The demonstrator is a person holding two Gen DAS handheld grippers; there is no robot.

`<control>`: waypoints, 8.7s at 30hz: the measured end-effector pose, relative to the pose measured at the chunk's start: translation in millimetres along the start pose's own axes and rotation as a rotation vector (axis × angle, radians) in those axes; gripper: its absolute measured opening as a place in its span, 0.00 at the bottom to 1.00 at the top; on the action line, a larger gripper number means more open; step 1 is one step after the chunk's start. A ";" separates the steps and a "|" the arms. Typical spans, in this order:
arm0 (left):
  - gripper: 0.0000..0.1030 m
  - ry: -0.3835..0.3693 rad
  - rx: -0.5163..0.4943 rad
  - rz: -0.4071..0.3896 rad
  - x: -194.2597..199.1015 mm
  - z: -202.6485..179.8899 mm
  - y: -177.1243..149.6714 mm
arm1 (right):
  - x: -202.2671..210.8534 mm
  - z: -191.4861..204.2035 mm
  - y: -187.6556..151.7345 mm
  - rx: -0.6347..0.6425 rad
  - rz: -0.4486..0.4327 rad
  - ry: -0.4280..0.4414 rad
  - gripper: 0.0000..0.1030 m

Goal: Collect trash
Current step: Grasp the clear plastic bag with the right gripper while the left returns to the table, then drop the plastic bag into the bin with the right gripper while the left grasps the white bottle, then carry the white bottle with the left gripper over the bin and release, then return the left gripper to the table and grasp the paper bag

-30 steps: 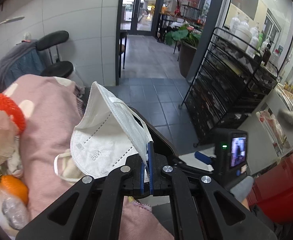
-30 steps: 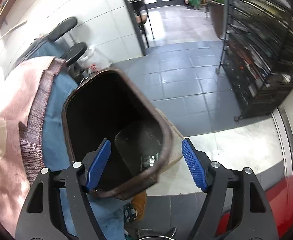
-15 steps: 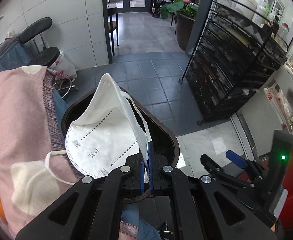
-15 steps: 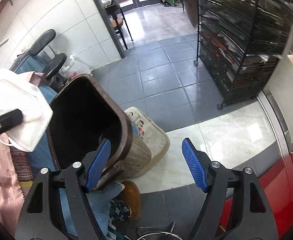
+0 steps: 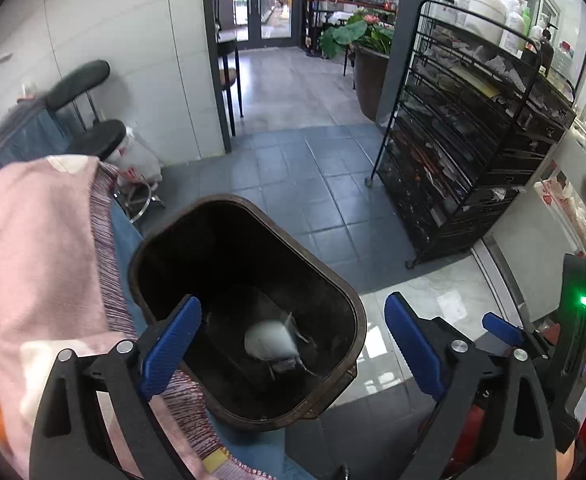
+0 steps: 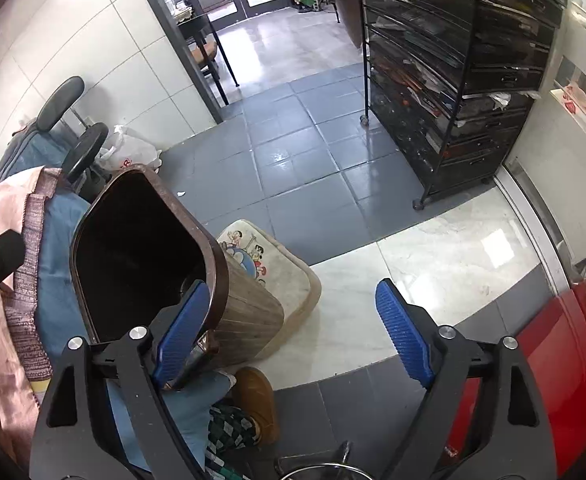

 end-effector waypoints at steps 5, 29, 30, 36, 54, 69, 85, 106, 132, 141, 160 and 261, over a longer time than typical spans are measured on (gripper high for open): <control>0.93 0.030 -0.066 -0.050 18.8 -10.4 -1.6 | 5.0 4.2 0.8 0.014 -0.001 0.010 0.84; 0.94 0.201 0.245 -0.172 151.5 96.2 -69.1 | 95.4 160.6 -23.2 0.408 -0.047 0.378 0.84; 0.94 0.222 0.273 -0.173 158.6 104.1 -75.3 | 100.5 169.5 -26.6 0.432 -0.043 0.402 0.84; 0.94 0.361 0.415 -0.180 188.2 149.5 -105.2 | 119.3 222.4 -46.7 0.535 0.019 0.560 0.84; 0.93 0.438 0.745 -0.121 217.0 243.1 -188.0 | 142.8 343.9 -123.4 0.844 0.130 0.726 0.60; 0.93 0.301 0.779 -0.103 198.8 250.8 -179.3 | 128.7 356.6 -126.2 0.841 0.159 0.707 0.35; 0.79 0.057 0.754 0.114 128.0 268.5 -148.6 | 154.5 313.3 -98.5 0.791 0.024 0.669 0.35; 0.63 0.136 0.714 -0.015 186.9 247.2 -172.2 | 146.3 276.0 -82.2 0.682 0.023 0.695 0.35; 0.63 -0.050 0.343 -0.070 117.6 122.3 -65.0 | 30.2 149.7 -0.3 0.398 0.007 0.340 0.35; 0.63 -0.060 0.274 -0.023 97.2 88.9 -57.2 | -57.4 148.8 -15.4 0.350 0.126 0.241 0.56; 0.63 -0.111 0.198 0.092 44.4 45.6 -34.6 | -24.6 83.3 -21.0 0.182 0.096 0.208 0.74; 0.25 0.296 0.165 -0.251 136.0 236.9 -68.1 | 112.0 268.8 -28.9 0.609 -0.094 0.537 0.83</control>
Point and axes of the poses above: each gripper's, at about its wrist camera, not at the fingertips, and x roughly against the way its jaws point, z to its left, y to its top, the point moved 1 cm from there along -x, roughly the way its jaws point, and after that the axes turned 2 degrees about -z, right-handed, at the moved point
